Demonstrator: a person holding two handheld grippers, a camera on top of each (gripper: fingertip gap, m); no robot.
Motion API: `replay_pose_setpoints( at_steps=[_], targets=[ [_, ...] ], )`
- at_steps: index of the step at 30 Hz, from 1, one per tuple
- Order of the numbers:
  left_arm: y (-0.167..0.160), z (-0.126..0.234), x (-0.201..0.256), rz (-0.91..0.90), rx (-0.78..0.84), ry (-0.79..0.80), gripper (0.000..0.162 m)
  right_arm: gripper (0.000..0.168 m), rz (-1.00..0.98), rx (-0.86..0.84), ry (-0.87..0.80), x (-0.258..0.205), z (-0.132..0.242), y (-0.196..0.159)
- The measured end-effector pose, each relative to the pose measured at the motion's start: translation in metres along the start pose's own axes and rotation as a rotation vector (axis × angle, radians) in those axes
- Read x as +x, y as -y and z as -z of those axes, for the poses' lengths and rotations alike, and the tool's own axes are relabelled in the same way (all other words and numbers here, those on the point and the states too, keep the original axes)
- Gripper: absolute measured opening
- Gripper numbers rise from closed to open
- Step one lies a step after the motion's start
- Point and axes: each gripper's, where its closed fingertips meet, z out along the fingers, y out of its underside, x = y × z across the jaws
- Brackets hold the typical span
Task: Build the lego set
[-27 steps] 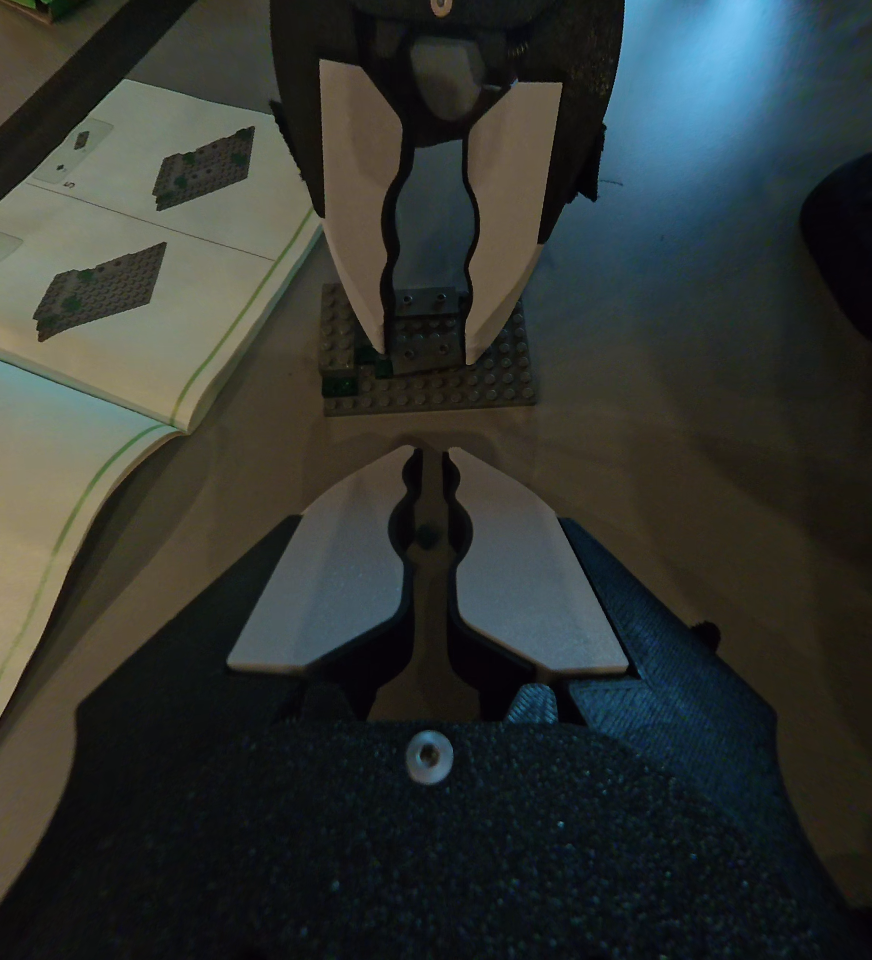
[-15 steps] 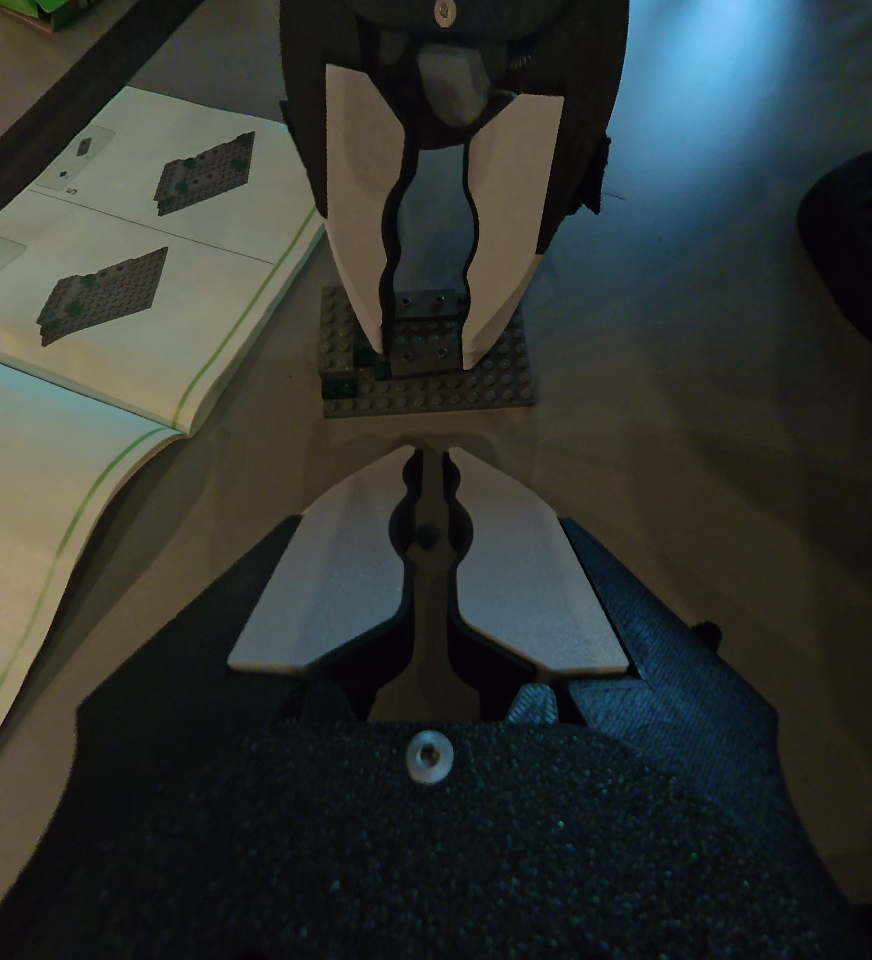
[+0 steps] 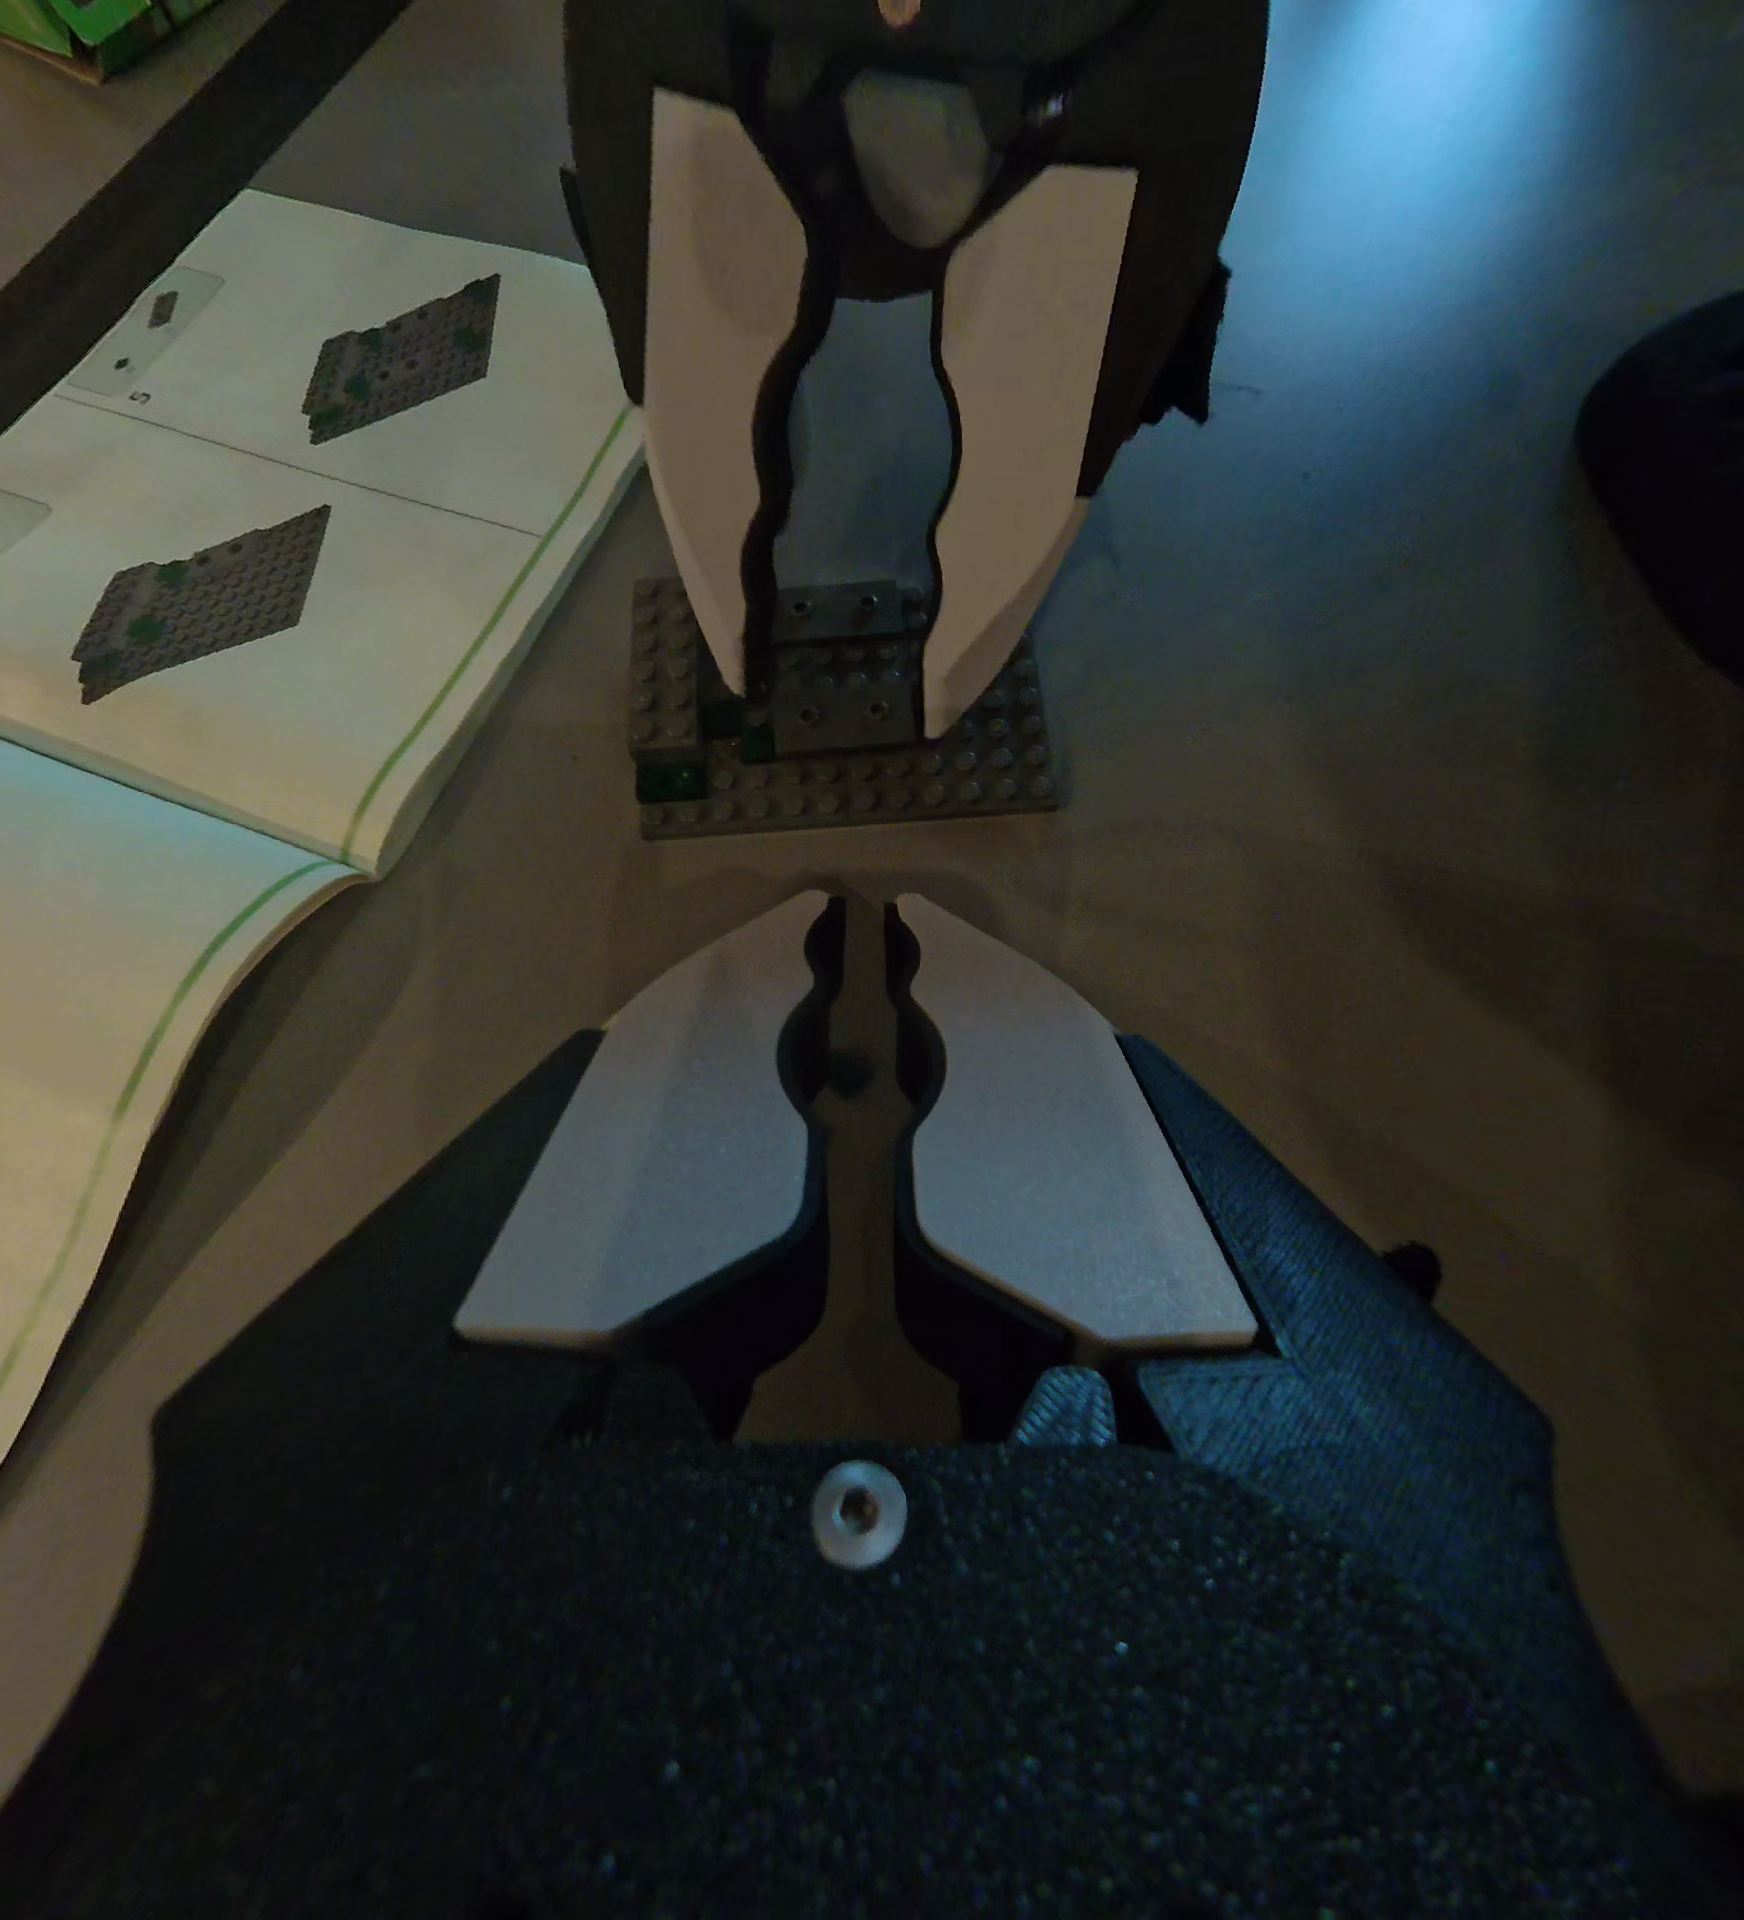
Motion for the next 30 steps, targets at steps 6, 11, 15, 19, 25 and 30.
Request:
replay_pose_setpoints(
  at_steps=[6, 11, 15, 19, 25, 30],
  targets=[
    [0.000, 0.000, 0.000, -0.002, 0.002, 0.002, 0.007, 0.039, -0.104, 0.033, -0.118, 0.009, 0.016, 0.001],
    [0.003, 0.003, -0.003, 0.002, 0.020, 0.015, 0.007, 0.064, -0.538, 0.064, -0.339, 0.002, 0.028, -0.013],
    [0.005, 0.004, -0.003, -0.015, 0.027, 0.027, 0.006, 0.088, -0.786, 0.083, -0.492, -0.022, 0.019, -0.018],
    [0.007, 0.006, -0.002, -0.029, 0.039, 0.033, 0.005, 0.091, -0.899, 0.088, -0.644, -0.023, 0.010, -0.016],
    [0.012, 0.015, -0.007, -0.019, 0.061, 0.069, 0.005, 0.087, -0.963, 0.061, -0.692, -0.014, -0.001, -0.023],
    [0.012, 0.018, -0.011, -0.042, 0.055, 0.101, 0.005, 0.078, -0.966, 0.073, -0.707, -0.009, 0.001, -0.025]
  ],
)
